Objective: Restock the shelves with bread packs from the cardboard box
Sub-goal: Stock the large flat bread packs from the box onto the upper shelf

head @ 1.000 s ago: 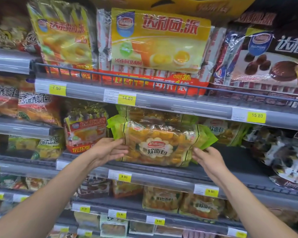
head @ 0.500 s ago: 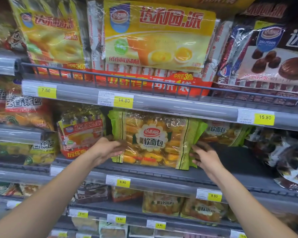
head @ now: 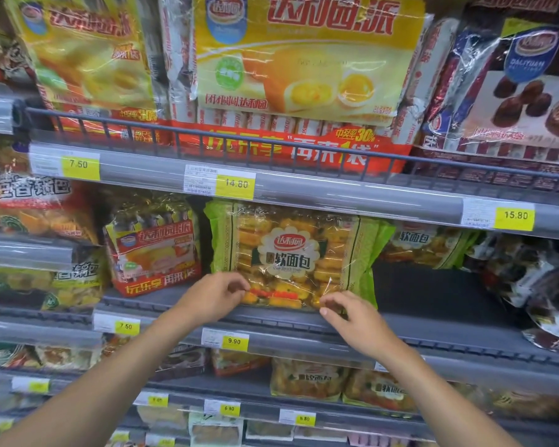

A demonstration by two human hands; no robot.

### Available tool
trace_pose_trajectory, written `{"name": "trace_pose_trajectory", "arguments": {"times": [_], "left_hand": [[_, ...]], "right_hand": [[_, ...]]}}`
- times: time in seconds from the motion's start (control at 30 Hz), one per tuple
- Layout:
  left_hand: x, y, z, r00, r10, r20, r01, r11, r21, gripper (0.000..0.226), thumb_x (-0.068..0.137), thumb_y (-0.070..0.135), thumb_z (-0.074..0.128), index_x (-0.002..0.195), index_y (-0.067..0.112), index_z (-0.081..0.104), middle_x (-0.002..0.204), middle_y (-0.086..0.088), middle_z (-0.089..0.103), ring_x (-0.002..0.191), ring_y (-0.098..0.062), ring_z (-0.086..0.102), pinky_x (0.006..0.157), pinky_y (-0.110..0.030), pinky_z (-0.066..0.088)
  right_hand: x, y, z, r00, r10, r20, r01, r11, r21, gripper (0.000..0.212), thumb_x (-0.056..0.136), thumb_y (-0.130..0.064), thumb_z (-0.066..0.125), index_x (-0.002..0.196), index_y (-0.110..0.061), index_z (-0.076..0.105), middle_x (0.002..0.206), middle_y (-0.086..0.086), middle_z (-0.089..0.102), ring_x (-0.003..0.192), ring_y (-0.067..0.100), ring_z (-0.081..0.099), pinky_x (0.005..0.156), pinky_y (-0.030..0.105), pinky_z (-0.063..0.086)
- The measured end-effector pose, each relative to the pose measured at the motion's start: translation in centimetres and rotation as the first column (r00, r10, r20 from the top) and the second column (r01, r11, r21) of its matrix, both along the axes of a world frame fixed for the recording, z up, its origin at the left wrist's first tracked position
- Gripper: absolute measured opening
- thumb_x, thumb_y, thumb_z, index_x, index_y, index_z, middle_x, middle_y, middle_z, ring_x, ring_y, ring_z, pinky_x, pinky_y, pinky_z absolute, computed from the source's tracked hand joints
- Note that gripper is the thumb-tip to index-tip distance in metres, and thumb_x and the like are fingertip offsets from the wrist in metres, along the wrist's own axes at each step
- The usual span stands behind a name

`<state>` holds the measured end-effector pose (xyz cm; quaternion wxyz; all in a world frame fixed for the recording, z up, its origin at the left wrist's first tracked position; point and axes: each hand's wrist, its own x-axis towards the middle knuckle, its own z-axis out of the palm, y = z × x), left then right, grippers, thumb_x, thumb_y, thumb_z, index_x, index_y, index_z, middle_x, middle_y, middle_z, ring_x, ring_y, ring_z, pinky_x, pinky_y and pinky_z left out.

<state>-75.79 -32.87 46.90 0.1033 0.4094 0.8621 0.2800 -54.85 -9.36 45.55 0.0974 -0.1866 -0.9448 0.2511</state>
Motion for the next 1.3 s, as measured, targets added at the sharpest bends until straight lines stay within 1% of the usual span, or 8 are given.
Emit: {"name": "trace_pose_trajectory", "arguments": {"times": [0.1, 0.27, 0.43, 0.67, 0.87, 1.03, 1.13, 1.3], "left_hand": [[-0.8, 0.4, -0.5, 1.000, -0.004, -0.005, 0.004, 1.000, -0.018, 0.023, 0.102, 0.025, 0.054, 0.117, 0.038, 0.066, 0.104, 0.021, 0.066, 0.086, -0.001, 0.067, 0.074, -0.027, 0.055], [-2.2, 1.1, -1.3, 1.000, -0.018, 0.000, 0.018, 0.999, -0.048, 0.033, 0.101, 0.022, 0.054, 0.131, 0.031, 0.063, 0.119, 0.011, 0.067, 0.110, -0.009, 0.063, 0.095, -0.031, 0.052], [-3.3, 1.8, -1.7, 1.000, -0.014, -0.005, 0.014, 0.999, -0.040, 0.026, 0.099, 0.020, 0.055, 0.121, 0.034, 0.060, 0.113, 0.007, 0.068, 0.108, -0.015, 0.065, 0.092, -0.032, 0.051], [-3.5, 2.0, -1.9, 1.000, -0.010, 0.010, 0.010, 1.000, -0.027, 0.024, 0.099, 0.018, 0.056, 0.115, 0.036, 0.057, 0.109, 0.009, 0.065, 0.103, -0.014, 0.065, 0.090, -0.034, 0.053], [-3.2, 1.7, -1.6, 0.999, -0.018, 0.033, 0.022, 0.995, -0.102, 0.027, 0.097, 0.035, 0.058, 0.123, 0.036, 0.051, 0.109, 0.006, 0.065, 0.100, -0.015, 0.063, 0.088, -0.038, 0.053], [-2.3, 1.0, -1.1, 0.999, -0.025, 0.034, 0.030, 0.987, -0.156, 0.042, 0.096, 0.041, 0.058, 0.136, 0.032, 0.050, 0.123, 0.006, 0.064, 0.113, -0.017, 0.060, 0.097, -0.038, 0.051], [-1.8, 0.5, -0.9, 0.999, -0.036, 0.004, 0.036, 0.984, -0.176, 0.051, 0.095, 0.045, 0.056, 0.142, 0.029, 0.047, 0.132, 0.001, 0.060, 0.119, -0.020, 0.059, 0.099, -0.039, 0.051], [0.1, 0.3, -1.2, 0.987, -0.083, -0.137, 0.061, 0.985, -0.159, 0.053, 0.098, 0.049, 0.054, 0.144, 0.026, 0.042, 0.134, -0.003, 0.055, 0.127, -0.026, 0.052, 0.101, -0.042, 0.048]], "right_hand": [[-0.6, 0.4, -0.1, 1.000, 0.005, 0.017, -0.005, 1.000, 0.002, 0.030, 0.100, -0.047, 0.053, 0.128, -0.038, 0.061, 0.120, -0.019, 0.057, 0.110, 0.000, 0.054, 0.092, 0.025, 0.044], [-1.8, 1.2, -0.2, 0.999, 0.010, 0.047, -0.010, 1.000, -0.012, 0.035, 0.100, -0.046, 0.054, 0.132, -0.034, 0.060, 0.123, -0.019, 0.059, 0.114, 0.004, 0.055, 0.094, 0.026, 0.045], [-3.0, 1.8, 0.0, 0.999, -0.017, 0.047, 0.019, 0.998, -0.054, 0.030, 0.099, -0.046, 0.056, 0.125, -0.032, 0.063, 0.114, -0.020, 0.063, 0.104, 0.003, 0.058, 0.084, 0.023, 0.042], [-3.5, 2.4, -0.3, 0.998, -0.017, 0.061, 0.022, 0.997, -0.069, 0.023, 0.097, -0.048, 0.056, 0.117, -0.037, 0.061, 0.112, -0.019, 0.064, 0.106, 0.005, 0.060, 0.093, 0.033, 0.050], [-3.3, 1.7, -0.2, 0.995, -0.013, 0.096, 0.021, 0.997, -0.076, 0.039, 0.097, -0.049, 0.058, 0.130, -0.029, 0.059, 0.126, -0.013, 0.063, 0.115, 0.010, 0.059, 0.098, 0.031, 0.048], [-2.4, 0.7, 0.0, 0.994, -0.029, 0.104, 0.035, 0.998, -0.058, 0.042, 0.098, -0.047, 0.057, 0.136, -0.027, 0.058, 0.135, -0.008, 0.059, 0.121, 0.012, 0.056, 0.097, 0.028, 0.045], [-1.4, 0.0, 0.0, 0.992, -0.069, 0.102, 0.072, 0.997, -0.030, 0.040, 0.099, -0.047, 0.055, 0.136, -0.032, 0.055, 0.133, -0.007, 0.053, 0.125, 0.015, 0.051, 0.100, 0.033, 0.044], [1.4, -1.2, 0.1, 0.989, -0.145, 0.032, 0.145, 0.989, 0.024, 0.041, 0.099, -0.046, 0.055, 0.138, -0.034, 0.052, 0.142, -0.011, 0.046, 0.137, 0.016, 0.040, 0.112, 0.044, 0.038]]}}
